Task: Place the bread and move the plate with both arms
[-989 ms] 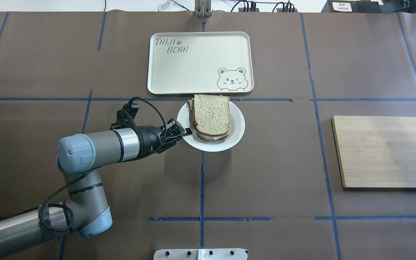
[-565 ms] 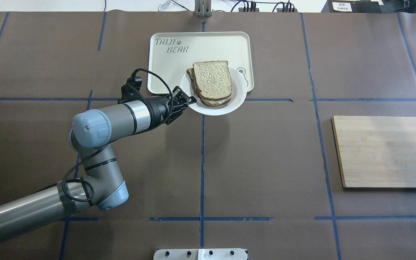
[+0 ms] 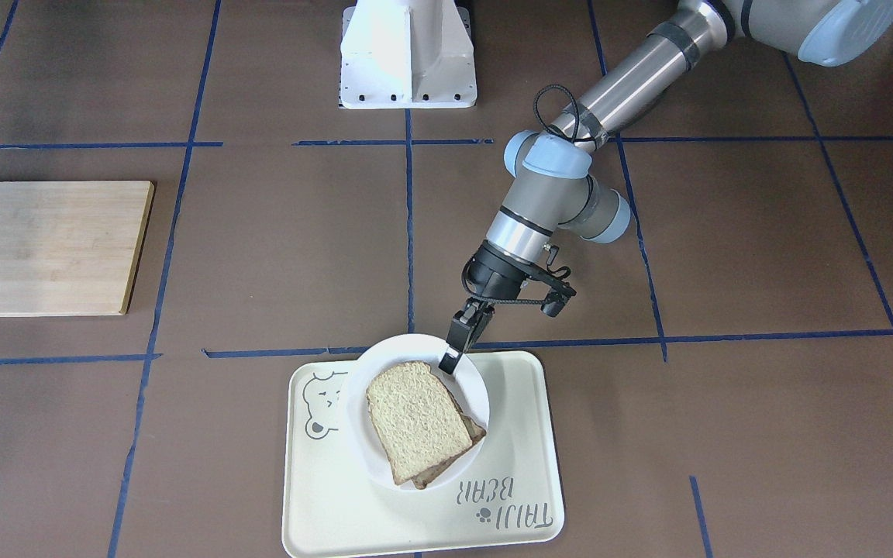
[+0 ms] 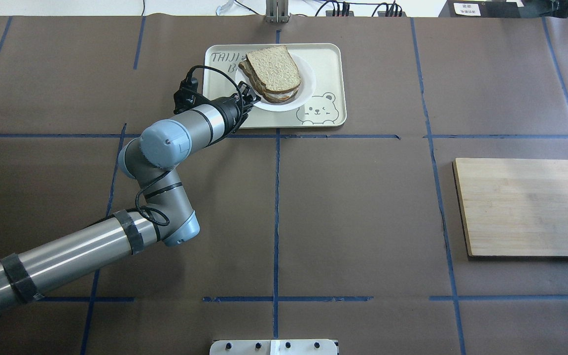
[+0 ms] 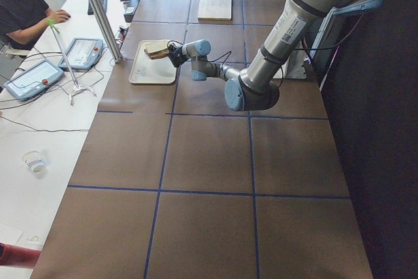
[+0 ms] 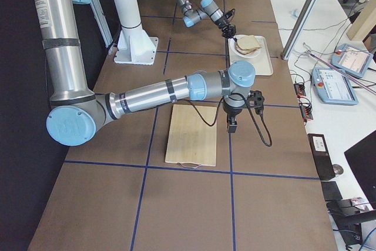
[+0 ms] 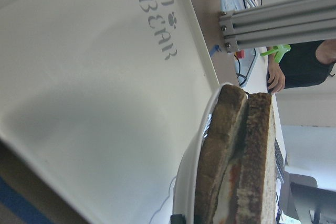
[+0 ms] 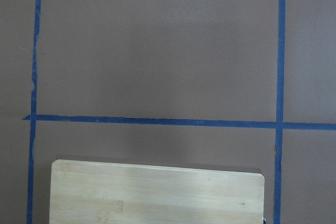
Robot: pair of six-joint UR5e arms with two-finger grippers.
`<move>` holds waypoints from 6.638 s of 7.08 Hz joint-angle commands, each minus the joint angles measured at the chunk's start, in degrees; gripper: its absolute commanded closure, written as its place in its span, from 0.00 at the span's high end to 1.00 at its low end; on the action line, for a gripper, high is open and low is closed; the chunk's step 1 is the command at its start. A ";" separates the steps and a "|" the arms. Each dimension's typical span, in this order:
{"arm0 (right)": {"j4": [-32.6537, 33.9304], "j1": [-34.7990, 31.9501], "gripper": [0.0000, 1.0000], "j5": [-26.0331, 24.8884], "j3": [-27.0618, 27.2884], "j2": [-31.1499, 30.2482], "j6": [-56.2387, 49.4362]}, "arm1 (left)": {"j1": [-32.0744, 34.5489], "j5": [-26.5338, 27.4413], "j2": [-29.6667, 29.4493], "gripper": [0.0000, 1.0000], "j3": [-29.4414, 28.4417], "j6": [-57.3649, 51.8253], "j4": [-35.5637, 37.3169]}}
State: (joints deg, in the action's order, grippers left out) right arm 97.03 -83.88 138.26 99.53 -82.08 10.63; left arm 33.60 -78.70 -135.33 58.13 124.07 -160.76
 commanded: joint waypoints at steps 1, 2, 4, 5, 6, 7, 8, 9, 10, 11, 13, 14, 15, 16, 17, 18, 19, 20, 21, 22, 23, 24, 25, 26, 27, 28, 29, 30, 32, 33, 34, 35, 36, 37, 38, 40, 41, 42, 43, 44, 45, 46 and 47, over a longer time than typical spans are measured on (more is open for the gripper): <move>0.00 0.03 1.00 -0.01 0.05 0.25 0.27 | 0.68 0.21 -2.04 0.00 -5.56 0.38 0.18; 0.00 0.03 1.00 -0.01 -0.04 0.25 0.27 | 0.68 0.13 -2.13 0.12 -5.66 0.38 0.18; 0.00 0.03 1.00 -0.01 -0.12 0.17 0.36 | 0.59 -0.05 -1.95 0.53 -5.31 0.29 0.18; 0.00 0.03 1.00 -0.01 -0.21 0.08 0.27 | 0.68 -0.31 -1.69 1.00 -4.70 -0.58 0.18; 0.00 0.03 1.00 -0.01 -0.39 -0.01 0.27 | 0.77 -1.79 1.70 1.00 0.27 -1.98 0.36; 0.00 0.03 1.00 -0.10 -0.39 -0.01 0.27 | 2.07 -5.55 6.09 1.00 7.28 -4.26 2.54; 0.00 0.03 1.00 -0.10 -0.39 -0.01 0.27 | 3.74 -9.59 9.00 1.00 13.18 -5.58 7.43; 0.00 0.03 1.00 -0.10 -0.39 -0.10 0.27 | 5.67 -12.94 11.12 1.00 18.54 -7.77 12.87; 0.00 0.03 1.00 -0.01 -0.30 -0.36 -0.17 | 7.69 -16.80 14.71 1.00 24.34 -12.67 16.50; 0.00 -0.05 1.00 -0.10 -0.30 -0.71 -0.34 | 10.67 -21.10 20.05 1.00 30.14 -18.55 20.10; 0.00 -0.32 1.00 -0.27 -0.04 -1.24 -0.70 | 17.35 -27.62 30.51 1.00 37.29 -37.40 25.83; 0.00 -1.28 1.00 -0.36 0.40 -1.33 -0.70 | 20.42 -28.26 35.09 1.00 37.67 -48.12 26.02; -0.09 -1.55 1.00 -0.36 0.32 -2.55 -1.13 | 24.63 -31.83 38.44 1.00 37.50 -56.40 26.29; 0.00 -2.16 1.00 -0.19 0.31 -3.25 -2.96 | 32.24 -40.57 39.96 1.00 37.06 -66.14 29.07; 0.00 -2.43 1.00 -0.19 0.40 -4.31 -3.07 | 38.93 -47.53 42.58 1.00 36.97 -77.46 33.54; -0.09 -3.12 1.00 -0.19 0.75 -5.19 -3.16 | 44.48 -50.21 45.91 1.00 36.71 -91.24 37.76; -0.09 -4.18 1.00 -0.27 1.02 -5.80 -3.94 | 49.23 -50.93 46.82 1.00 37.14 -103.56 45.63; -0.09 -4.27 1.00 -0.27 1.02 -6.94 -5.69 | 54.33 -52.33 46.74 1.00 37.40 -116.12 55.54; 0.17 -4.80 1.00 -0.10 0.76 -7.65 -6.40 | 56.21 -52.35 46.39 1.00 37.41 -124.17 63.39; 0.00 -4.89 1.00 -0.10 0.93 -9.40 -7.19 | 56.14 -52.43 46.30 1.00 37.32 -128.16 71.04; 0.00 -5.32 1.00 0.25 0.76 -10.63 -9.29 | 56.22 -52.78 46.13 1.00 37.58 -132.21 76.42; 0.09 -5.42 1.00 0.34 0.58 -11.51 -9.66 | 55.88 -52.70 46.21 1.00 37.50 -134.51 78.47; 0.09 -5.76 1.00 0.34 0.58 -12.65 -10.45 | 55.79 -52.70 46.21 1.00 37.15 -136.27 79.28; 0.09 -6.03 1.00 0.34 0.58 -13.45 -11.50 | 55.96 -52.61 47.43 1.00 37.23 -138.38 79.37; 0.09 -6.03 1.00 0.08 0.40 -13.81 -11.59 | 55.87 -52.61 48.92 1.00 37.23 -138.49 79.20; 0.09 -6.55 1.00 -0.10 -1.34 -13.90 -12.29 | 55.87 -52.61 49.11 1.00 36.62 -138.49 79.20; 0.09 -7.43 1.00 -0.36 -1.96 -13.98 -14.82 | 55.87 -52.70 49.11 1.00 36.88 -138.49 79.11; 0.00 -8.22 1.00 -0.36 -3.10 -14.51 -16.76 | 55.87 -52.61 49.02 1.00 36.79 -138.40 79.11; 0.00 -9.72 1.00 -0.54 -1.80 -13.90 -16.08 | 55.87 -52.78 49.37 1.00 36.88 -138.49 78.67; 0.00 -9.72 1.00 -0.54 -1.53 -13.98 -16.08 | 55.87 -52.78 49.72 1.00 36.97 -138.49 78.50; 0.00 -9.72 1.00 -0.54 -1.53 -13.90 -15.99 | 55.96 -52.87 49.81 1.00 37.23 -138.49 78.50; 0.00 -9.72 1.00 -0.54 -1.01 -13.98 -15.99 | 55.96 -52.87 50.60 1.00 37.41 -138.49 78.41; 0.00 -9.72 1.00 -0.54 -0.48 -13.98 -15.99 | 55.96 -53.74 51.65 1.00 37.76 -138.31 78.32; 0.00 -9.72 1.00 -0.54 -0.39 -13.98 -15.99 | 55.96 -59.06 51.66 1.00 37.41 -138.05 78.23; 0.00 -9.72 1.00 -0.54 -0.39 -13.90 -15.90 | 55.96 -60.59 51.66 1.00 37.32 -137.87 78.23; 0.00 -9.72 1.00 -0.54 -0.39 -13.90 -15.99 | 55.96 -60.43 51.22 1.00 37.41 -136.22 78.23; 0.00 -9.72 1.00 -0.45 -0.39 -13.90 -15.99 | 55.96 -60.08 50.70 1.00 37.41 -134.64 78.23; 0.00 -9.72 1.00 -0.54 -0.48 -13.90 -15.99 | 55.96 -57.73 50.69 1.00 37.41 -134.62 77.45; 0.00 -9.72 1.00 -0.54 -0.56 -13.90 -15.99 | 56.05 -56.31 50.78 1.00 37.41 -134.53 77.18; 0.00 -9.72 1.00 -0.54 -0.56 -13.98 -15.99 | 56.05 -56.13 50.78 1.00 37.32 -134.53 77.18; 0.00 -9.72 1.00 -0.54 -0.65 -13.98 -15.99 | 56.05 -56.12 50.78 1.00 37.32 -134.53 77.18; 0.00 -9.72 1.00 -0.54 -0.65 -14.07 -16.08 | 56.05 -56.12 50.78 1.00 37.32 -134.45 77.18; 0.00 -9.72 1.00 -0.62 -0.83 -14.25 -16.08 | 56.05 -56.12 50.69 1.00 37.32 -134.53 77.18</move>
State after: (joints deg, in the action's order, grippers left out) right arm 97.03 -93.60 137.70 98.83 -96.18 -5.42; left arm 89.64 -134.86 -84.58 95.46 -10.42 -83.58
